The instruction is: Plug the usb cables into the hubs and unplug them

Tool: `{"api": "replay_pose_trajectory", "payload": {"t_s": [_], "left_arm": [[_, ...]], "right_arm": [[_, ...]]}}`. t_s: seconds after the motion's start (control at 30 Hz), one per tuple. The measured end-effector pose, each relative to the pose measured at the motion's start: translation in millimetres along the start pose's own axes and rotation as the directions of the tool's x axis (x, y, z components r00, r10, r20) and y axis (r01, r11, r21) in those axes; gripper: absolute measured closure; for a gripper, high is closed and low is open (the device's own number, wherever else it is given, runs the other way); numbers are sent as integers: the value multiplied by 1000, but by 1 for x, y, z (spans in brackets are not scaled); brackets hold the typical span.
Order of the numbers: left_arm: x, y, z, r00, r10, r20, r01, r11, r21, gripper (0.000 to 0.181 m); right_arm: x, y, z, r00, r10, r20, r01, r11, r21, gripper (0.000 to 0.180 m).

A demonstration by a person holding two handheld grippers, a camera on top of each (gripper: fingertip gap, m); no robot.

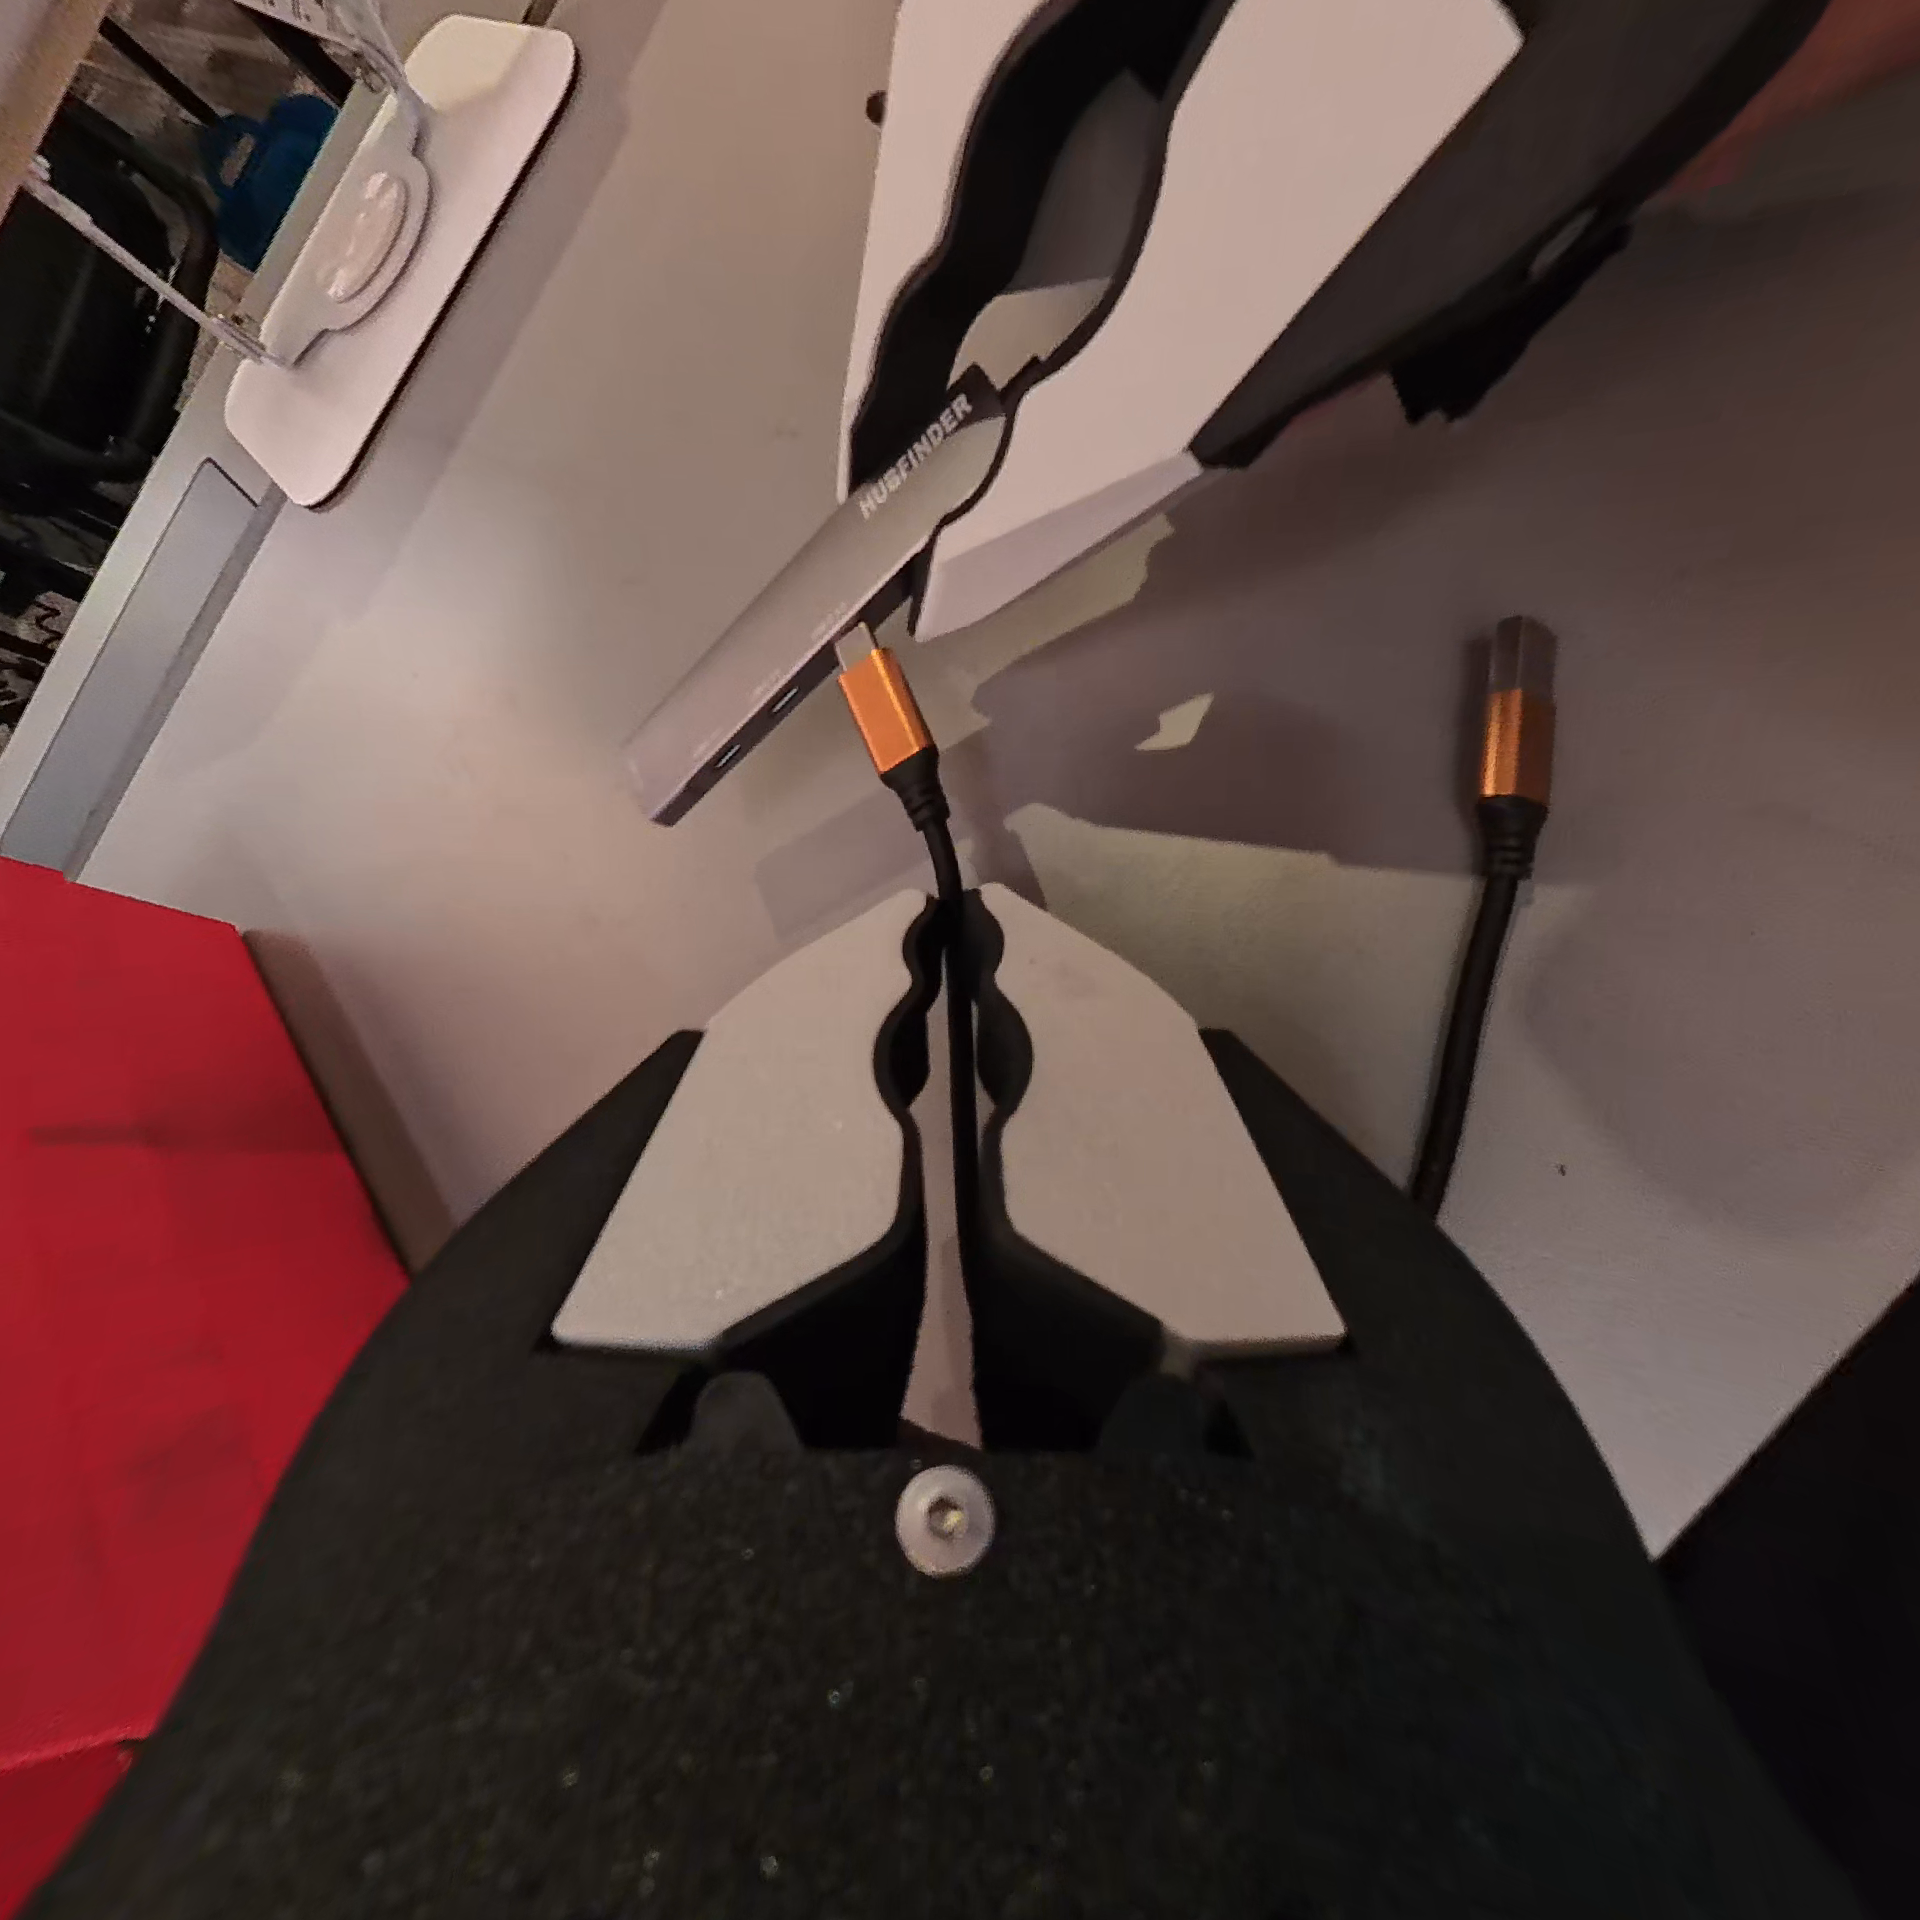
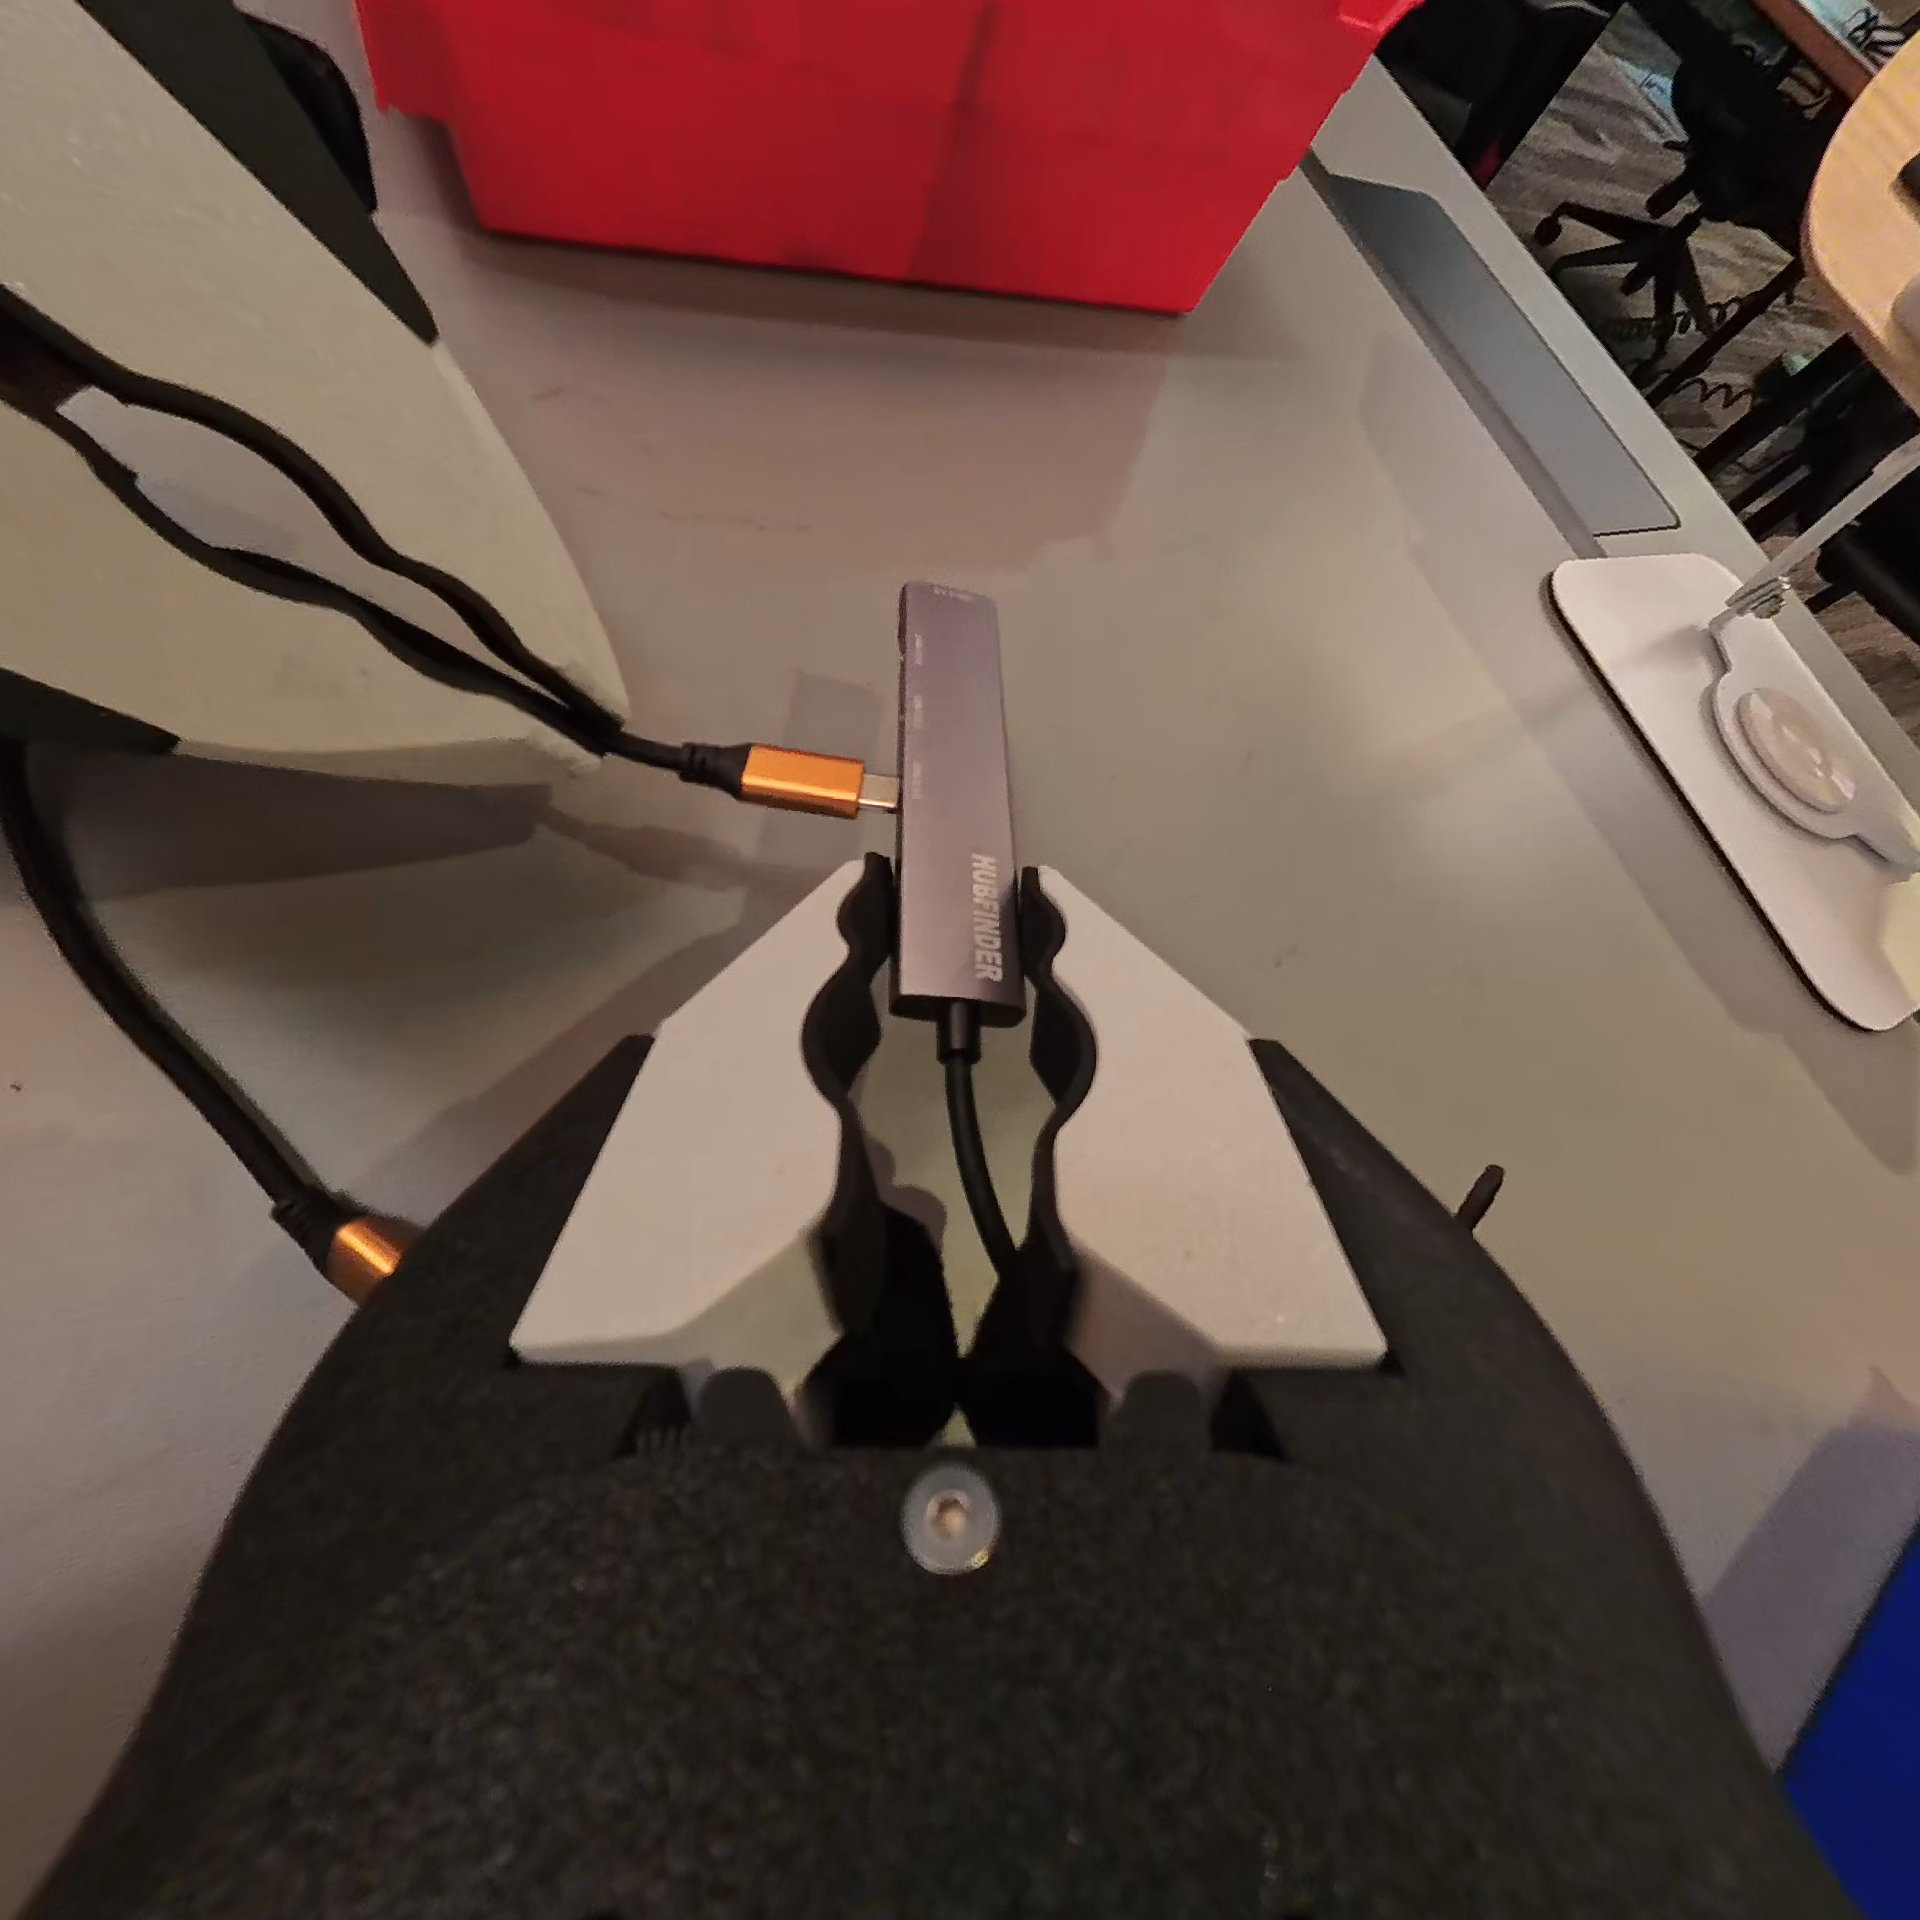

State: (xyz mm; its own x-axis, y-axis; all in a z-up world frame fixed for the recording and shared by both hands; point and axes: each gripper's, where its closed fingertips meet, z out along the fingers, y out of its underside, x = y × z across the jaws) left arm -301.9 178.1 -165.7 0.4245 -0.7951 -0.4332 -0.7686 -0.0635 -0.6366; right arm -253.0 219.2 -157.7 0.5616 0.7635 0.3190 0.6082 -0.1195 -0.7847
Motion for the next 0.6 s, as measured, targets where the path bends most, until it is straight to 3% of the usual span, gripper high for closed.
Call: {"api": "replay_pose_trajectory", "payload": {"t_s": [0.27,0.5,0.6], "left_arm": [[1,-2,0,996,-80,-41,81,997,19,177],[-1,-11,-4,974,-206,-94,215,972,93,177],[-3,-12,-3,953,-273,-133,289,950,119,177]], "right_arm": [[-1,-4,-1,999,46,18,-47,998,43,157],[1,-9,-4,996,-68,-62,71,996,55,157],[0,-14,-6,999,-20,-35,23,995,94,156]]}}
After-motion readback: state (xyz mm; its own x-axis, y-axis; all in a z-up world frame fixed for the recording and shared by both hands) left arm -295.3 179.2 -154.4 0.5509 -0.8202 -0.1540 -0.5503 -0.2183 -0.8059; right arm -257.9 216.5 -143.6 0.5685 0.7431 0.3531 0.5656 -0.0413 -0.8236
